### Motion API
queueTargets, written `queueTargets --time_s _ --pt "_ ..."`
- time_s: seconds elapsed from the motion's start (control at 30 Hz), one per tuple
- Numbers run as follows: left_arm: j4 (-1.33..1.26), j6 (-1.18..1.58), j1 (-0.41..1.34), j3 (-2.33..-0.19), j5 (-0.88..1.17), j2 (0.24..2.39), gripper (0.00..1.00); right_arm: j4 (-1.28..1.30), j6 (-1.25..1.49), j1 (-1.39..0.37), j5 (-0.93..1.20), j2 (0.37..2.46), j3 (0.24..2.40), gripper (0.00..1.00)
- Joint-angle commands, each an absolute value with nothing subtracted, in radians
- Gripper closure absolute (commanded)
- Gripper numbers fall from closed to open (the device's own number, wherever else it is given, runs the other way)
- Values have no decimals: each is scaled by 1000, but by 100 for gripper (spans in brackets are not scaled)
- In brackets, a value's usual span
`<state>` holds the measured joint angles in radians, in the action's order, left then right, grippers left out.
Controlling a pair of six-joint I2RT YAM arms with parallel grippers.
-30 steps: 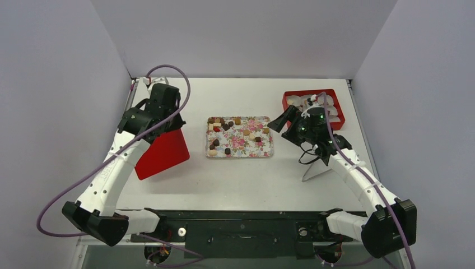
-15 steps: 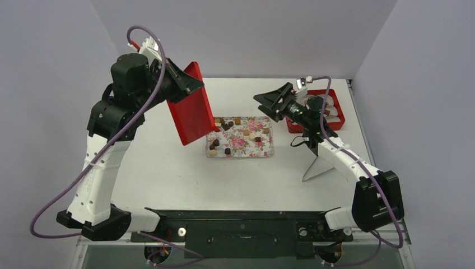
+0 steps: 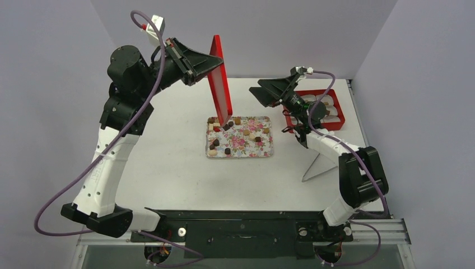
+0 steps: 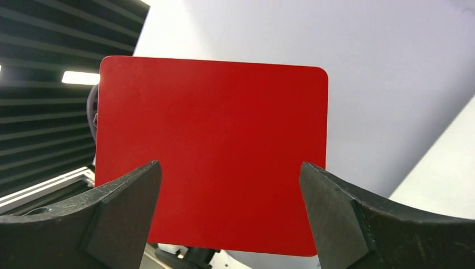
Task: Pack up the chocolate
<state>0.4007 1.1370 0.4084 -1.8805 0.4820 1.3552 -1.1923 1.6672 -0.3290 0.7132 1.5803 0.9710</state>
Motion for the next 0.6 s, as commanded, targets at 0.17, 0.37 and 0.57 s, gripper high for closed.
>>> queueTargets --time_s 0.17,0.37,0.57 --pt "-63 1355 394 -1848 600 1304 100 -1528 1840 -380 700 1648 1026 11" --pt "-135 1370 394 -1854 584 1313 100 -1467 1886 -381 631 1613 927 11" --pt "-206 1371 394 -1827 571 1325 100 -1220 1896 -341 495 1419 684 11"
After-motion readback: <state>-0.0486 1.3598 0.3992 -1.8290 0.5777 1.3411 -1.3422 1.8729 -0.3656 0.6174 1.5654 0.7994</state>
